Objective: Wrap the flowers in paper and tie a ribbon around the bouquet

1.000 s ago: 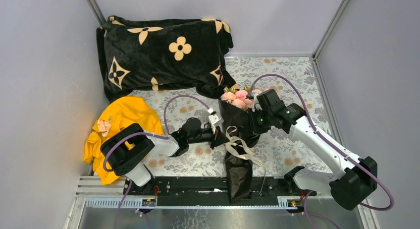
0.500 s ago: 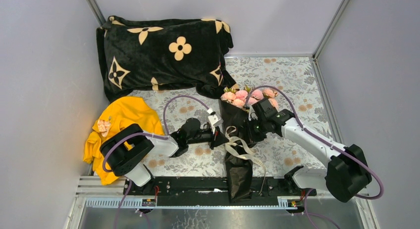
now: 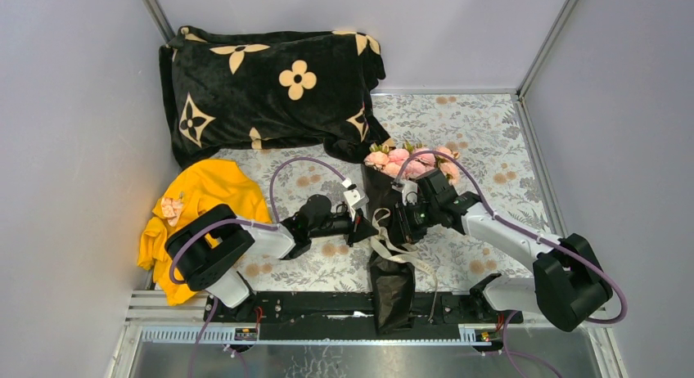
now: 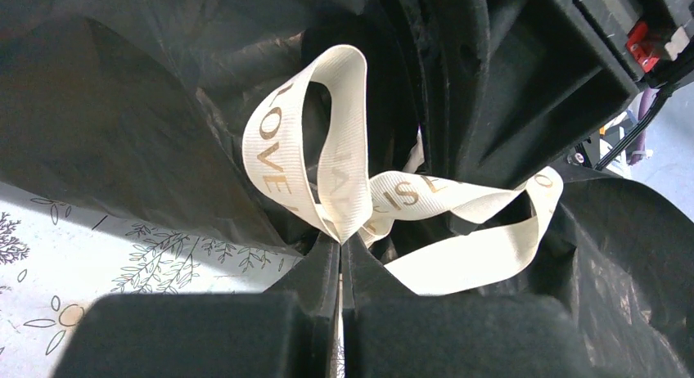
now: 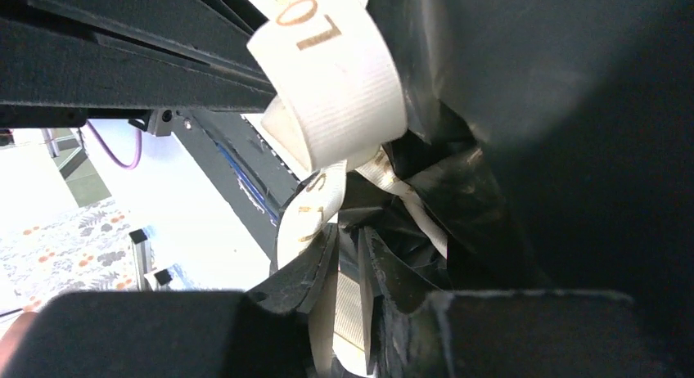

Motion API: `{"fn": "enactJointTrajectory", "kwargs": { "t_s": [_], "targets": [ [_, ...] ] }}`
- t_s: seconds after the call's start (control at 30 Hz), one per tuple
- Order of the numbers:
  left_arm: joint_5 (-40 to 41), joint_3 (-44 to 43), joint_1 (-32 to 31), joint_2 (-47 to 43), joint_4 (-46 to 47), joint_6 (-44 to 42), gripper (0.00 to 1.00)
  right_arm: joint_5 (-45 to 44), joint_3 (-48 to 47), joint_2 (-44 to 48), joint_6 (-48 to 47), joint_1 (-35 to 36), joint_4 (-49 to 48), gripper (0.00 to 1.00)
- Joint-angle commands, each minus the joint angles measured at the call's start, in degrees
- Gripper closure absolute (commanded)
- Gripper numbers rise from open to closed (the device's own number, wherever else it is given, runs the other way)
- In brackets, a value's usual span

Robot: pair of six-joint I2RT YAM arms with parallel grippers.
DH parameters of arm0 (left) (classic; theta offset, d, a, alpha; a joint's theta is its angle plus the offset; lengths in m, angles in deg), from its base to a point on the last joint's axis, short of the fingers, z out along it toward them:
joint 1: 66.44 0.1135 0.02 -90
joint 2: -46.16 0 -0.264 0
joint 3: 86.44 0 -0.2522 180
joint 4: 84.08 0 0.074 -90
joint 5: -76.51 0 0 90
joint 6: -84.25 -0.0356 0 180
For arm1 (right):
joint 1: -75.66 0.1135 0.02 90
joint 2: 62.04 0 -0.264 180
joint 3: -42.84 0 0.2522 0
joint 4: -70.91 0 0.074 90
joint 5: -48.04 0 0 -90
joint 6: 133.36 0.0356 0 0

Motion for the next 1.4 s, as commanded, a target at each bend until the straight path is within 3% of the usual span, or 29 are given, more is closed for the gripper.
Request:
{"fn": "enactJointTrajectory", "kwargs": {
  "t_s": [0.0,0.27,0.53,1.0,1.23,1.37],
  "targets": [
    [1.3,0.7,0.4,-1.0,4.1,-0.8,1.00,5.6,0.7,-1.3,2.1,-0.1,-8.3,0.77],
    [1.4,0.8,0.3,-1.1,4.0,-0.9,1.00,9.1,1.2,-1.8,1.9,0.0,-11.0,0.70],
    [1.8,1.0,0.3,-1.0,3.8,-0.8,1.00,8.3,4.5,1.1,5.5,0.4,-15.9,0.71],
    [2.1,1.1,0.3,-1.0,3.6,-0.6,1.00,-4.8,5.1,2.8,4.4,6.8,-10.9,0.61],
    [2.1,1.1,0.3,-0.9,3.5,-0.6,1.00,-7.0,4.9,1.4,5.4,9.4,-12.4,0.64],
    [2.1,1.1,0.3,-0.9,3.2,-0.9,1.00,-7.2,4.5,0.8,5.2,10.3,-12.1,0.74]
  ]
}}
